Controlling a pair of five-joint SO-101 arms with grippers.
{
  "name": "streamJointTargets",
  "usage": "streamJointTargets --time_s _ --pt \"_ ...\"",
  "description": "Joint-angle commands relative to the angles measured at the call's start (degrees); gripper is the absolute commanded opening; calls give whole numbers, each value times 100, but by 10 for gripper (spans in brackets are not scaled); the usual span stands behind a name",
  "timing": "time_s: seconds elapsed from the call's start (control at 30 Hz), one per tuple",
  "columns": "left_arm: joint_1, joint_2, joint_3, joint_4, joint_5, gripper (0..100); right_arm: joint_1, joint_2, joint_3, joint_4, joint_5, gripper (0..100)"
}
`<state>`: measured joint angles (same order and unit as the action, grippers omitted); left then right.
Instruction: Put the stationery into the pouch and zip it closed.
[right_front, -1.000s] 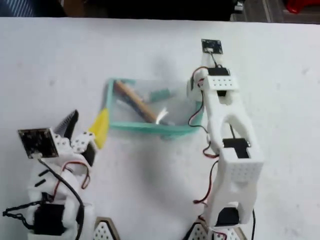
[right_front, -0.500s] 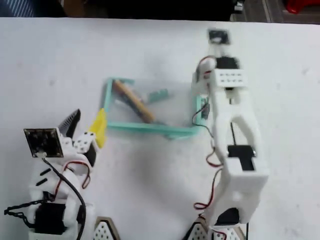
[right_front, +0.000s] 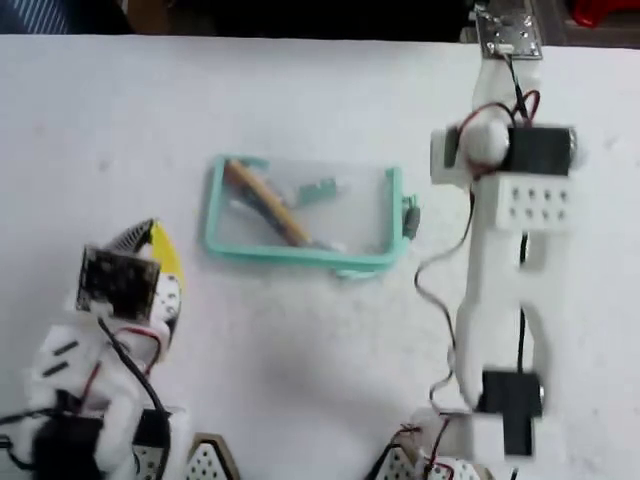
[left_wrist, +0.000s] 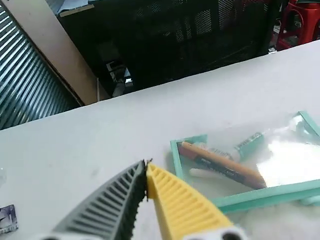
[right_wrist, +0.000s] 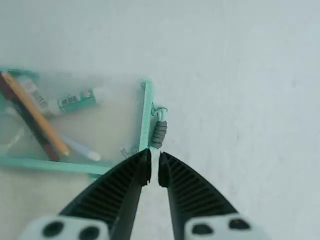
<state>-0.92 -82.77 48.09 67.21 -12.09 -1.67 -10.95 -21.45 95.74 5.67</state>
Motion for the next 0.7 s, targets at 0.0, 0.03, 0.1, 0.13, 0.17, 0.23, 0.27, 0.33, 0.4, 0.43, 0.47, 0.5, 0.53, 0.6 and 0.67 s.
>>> streamJointTargets --time_s 0.0,0.03,0.1,0.13,0.17,0.23,0.27,0.33,0.4,0.43,0.47,0.5,0.53,0.6,0.67 --pt "-356 1631 -1881 668 -35 21 -101 -1393 -246 110 79 17" --pt "-505 1886 -2286 905 -26 22 -101 -1771 -237 110 88 17" --pt "-699 2193 -2980 1327 -26 22 -92 -2492 -185 119 246 17" --pt "-752 2229 -3235 1495 -26 22 -92 -2818 -185 189 369 17" --pt "-778 2211 -3437 1662 -26 22 -101 -3134 -185 233 440 17" --pt "-752 2062 -3675 1934 -53 22 -101 -3741 -185 251 475 17" --pt "-752 1938 -3719 2031 -53 22 -101 -4022 -185 259 484 17" --pt "-760 1604 -3727 2154 -62 22 -101 -4567 -176 268 484 17" --pt "-769 1200 -3657 2251 -62 22 -101 -5121 -79 268 484 17" --pt "-778 963 -3587 2259 -70 22 -101 -5411 35 268 484 17" --pt "-778 690 -3481 2268 -70 22 -101 -5710 202 268 484 17" --pt "-778 400 -3349 2242 -70 22 -101 -6026 404 268 484 17" --pt "-769 84 -3182 2198 -70 22 -101 -6343 651 259 484 17" --pt "-743 -576 -2708 1969 -70 22 -101 -6993 1231 242 519 17" --pt "-743 -1305 -2084 1582 -70 23 -101 -7670 1846 154 527 17"
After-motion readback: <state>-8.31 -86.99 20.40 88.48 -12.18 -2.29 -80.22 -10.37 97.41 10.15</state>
